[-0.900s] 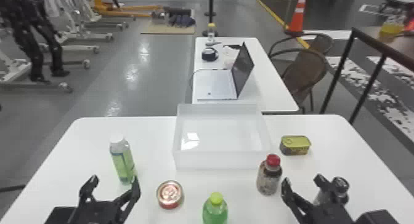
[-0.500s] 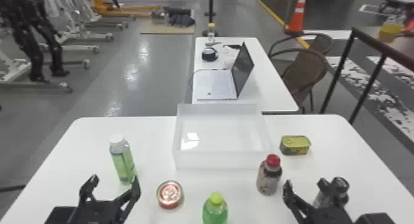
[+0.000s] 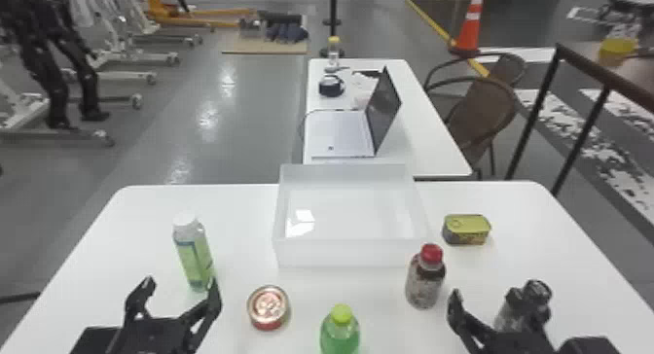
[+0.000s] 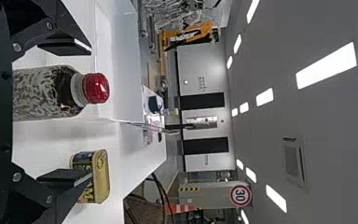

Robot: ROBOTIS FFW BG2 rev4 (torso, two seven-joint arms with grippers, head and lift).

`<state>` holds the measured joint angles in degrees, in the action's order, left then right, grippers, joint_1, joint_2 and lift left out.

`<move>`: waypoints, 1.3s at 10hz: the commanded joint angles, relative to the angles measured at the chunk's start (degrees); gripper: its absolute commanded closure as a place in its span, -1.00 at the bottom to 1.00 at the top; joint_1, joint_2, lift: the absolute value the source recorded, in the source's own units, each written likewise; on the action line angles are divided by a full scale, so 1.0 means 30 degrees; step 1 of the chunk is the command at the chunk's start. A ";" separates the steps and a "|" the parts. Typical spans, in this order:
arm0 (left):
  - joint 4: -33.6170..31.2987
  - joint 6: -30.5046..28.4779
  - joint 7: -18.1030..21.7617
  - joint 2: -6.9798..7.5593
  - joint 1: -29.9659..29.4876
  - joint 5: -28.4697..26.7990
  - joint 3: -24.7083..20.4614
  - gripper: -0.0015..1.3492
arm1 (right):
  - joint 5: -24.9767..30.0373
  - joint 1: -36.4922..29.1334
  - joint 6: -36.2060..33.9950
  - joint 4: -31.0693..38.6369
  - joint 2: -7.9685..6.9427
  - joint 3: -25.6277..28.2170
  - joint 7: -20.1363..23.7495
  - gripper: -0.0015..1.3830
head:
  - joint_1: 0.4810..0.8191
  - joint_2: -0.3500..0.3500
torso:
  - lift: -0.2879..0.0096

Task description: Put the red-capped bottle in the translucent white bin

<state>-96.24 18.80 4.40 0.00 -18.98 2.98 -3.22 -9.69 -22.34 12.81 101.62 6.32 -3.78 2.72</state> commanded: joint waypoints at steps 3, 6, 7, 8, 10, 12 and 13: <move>0.0058 0.0121 -0.0001 -0.0050 0.0027 0.0030 0.0018 -0.62 | -0.0960 0.1178 -0.0022 -0.1850 0.0327 -0.0001 0.1613 -0.78 | -0.60 0.00 | 0.26; 0.0146 0.0238 -0.0001 -0.0050 0.0056 0.0089 0.0018 -0.62 | -0.0843 0.2291 -0.0022 -0.3667 0.0327 -0.0001 0.2345 -0.79 | -0.60 0.00 | 0.26; 0.0205 0.0297 -0.0001 -0.0050 0.0114 0.0118 0.0048 -0.62 | -0.0872 0.2789 0.0007 -0.4487 0.0327 -0.0001 0.2638 -0.79 | -0.60 0.00 | 0.26; 0.0205 0.0326 -0.0001 -0.0050 0.0114 0.0118 0.0048 -0.62 | -0.0960 0.3229 0.0007 -0.5278 0.0327 -0.0001 0.3019 -0.80 | -0.60 0.00 | 0.26; 0.0234 0.0326 -0.0001 -0.0050 0.0144 0.0148 0.0077 -0.62 | -0.1253 0.3961 0.0007 -0.6508 0.0297 -0.0001 0.3547 -0.94 | -0.60 0.00 | 0.26; 0.0293 0.0355 -0.0001 -0.0050 0.0144 0.0148 0.0106 -0.62 | -0.1311 0.4869 0.0095 -0.7915 0.0239 -0.0001 0.4484 -0.93 | -0.60 0.00 | 0.26; 0.0322 0.0385 -0.0001 -0.0050 0.0173 0.0177 0.0106 -0.62 | -0.1311 0.5368 0.0271 -0.8589 0.0180 -0.0118 0.4836 -0.90 | -0.60 0.00 | 0.26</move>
<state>-95.34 19.92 4.41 0.00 -18.48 3.48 -2.92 -13.61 -7.05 13.38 76.97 6.94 -3.99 17.23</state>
